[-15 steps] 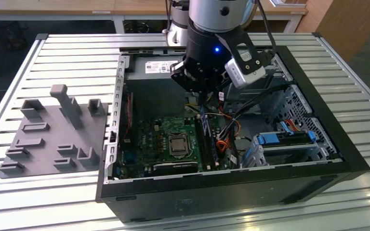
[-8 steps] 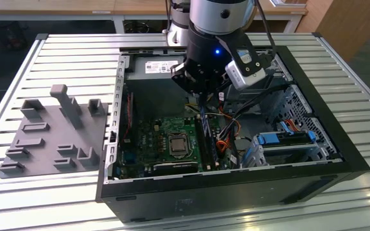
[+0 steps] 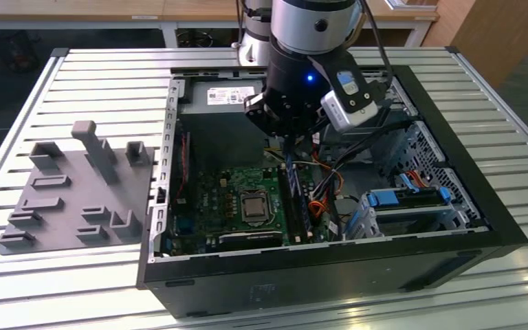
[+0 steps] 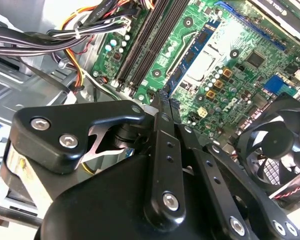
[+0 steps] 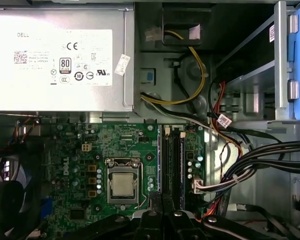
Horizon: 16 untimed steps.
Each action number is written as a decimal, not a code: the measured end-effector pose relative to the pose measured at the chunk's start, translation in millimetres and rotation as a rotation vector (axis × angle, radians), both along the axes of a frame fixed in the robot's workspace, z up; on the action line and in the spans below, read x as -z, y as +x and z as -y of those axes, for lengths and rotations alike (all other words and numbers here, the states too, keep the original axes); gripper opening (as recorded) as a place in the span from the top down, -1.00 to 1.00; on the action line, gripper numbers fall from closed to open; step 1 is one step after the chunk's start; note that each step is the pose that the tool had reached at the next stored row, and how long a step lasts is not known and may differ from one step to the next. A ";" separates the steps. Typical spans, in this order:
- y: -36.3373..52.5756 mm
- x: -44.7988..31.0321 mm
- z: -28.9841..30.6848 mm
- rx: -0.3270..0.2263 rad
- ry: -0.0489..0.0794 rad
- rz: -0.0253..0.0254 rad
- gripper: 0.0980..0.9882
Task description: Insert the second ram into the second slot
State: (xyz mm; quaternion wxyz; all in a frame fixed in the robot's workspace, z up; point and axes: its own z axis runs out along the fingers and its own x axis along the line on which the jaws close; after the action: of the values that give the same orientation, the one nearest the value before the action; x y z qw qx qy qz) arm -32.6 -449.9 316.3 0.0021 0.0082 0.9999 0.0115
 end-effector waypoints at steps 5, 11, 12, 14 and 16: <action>0.1 2.5 0.5 0.000 -0.005 0.0000 0.96; -1.4 3.5 0.5 0.000 -0.006 -0.0002 0.96; -1.4 3.9 0.5 0.000 -0.006 -0.0003 0.96; -1.5 4.7 0.6 0.000 -0.006 -0.0005 0.96; -1.6 5.1 0.8 0.000 -0.006 -0.0006 0.96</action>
State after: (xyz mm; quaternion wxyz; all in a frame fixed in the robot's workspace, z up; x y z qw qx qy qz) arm -34.1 -450.7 311.2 0.0018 0.0082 0.9999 0.0083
